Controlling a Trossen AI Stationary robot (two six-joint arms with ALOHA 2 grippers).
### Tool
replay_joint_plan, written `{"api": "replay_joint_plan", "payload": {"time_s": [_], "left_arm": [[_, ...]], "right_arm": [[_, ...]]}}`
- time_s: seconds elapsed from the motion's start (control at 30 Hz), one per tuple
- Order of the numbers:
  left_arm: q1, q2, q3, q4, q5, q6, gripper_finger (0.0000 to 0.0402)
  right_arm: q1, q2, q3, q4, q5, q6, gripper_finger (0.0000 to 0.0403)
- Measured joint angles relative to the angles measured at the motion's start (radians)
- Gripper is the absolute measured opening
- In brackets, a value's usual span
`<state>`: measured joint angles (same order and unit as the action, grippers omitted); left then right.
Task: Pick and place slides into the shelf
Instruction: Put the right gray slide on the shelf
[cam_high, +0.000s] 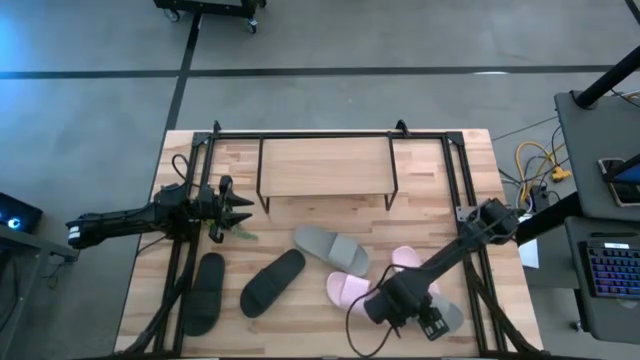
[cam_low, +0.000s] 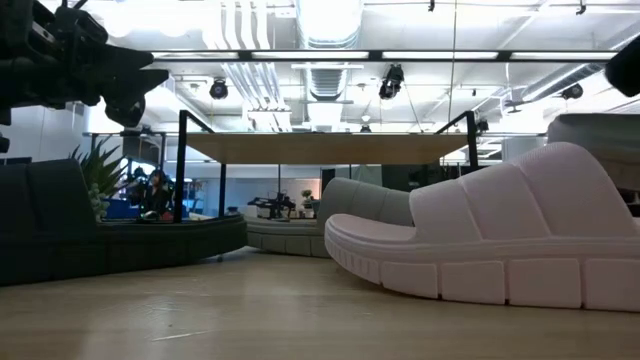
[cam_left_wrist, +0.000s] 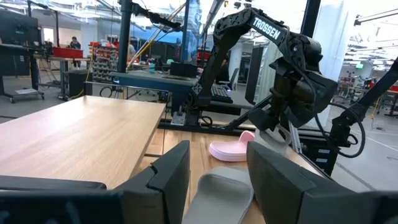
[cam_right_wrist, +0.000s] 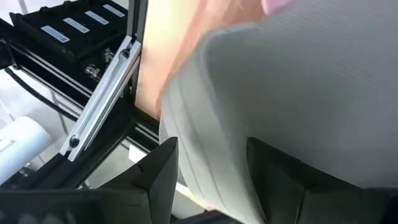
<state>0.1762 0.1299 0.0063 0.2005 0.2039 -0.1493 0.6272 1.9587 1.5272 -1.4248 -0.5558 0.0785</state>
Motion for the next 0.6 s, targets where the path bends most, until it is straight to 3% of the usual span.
{"api": "replay_joint_plan", "payload": {"time_s": [0.27,0.6], "left_arm": [[0.0,-0.001,0.0,0.0,0.0,0.0,0.0145],[0.0,-0.001,0.0,0.0,0.0,0.0,0.0145]], "right_arm": [[0.027,0.0,0.0,0.0,0.0,0.0,0.0151],[0.027,0.0,-0.024,0.008,-0.031,-0.003,0.0016]]}}
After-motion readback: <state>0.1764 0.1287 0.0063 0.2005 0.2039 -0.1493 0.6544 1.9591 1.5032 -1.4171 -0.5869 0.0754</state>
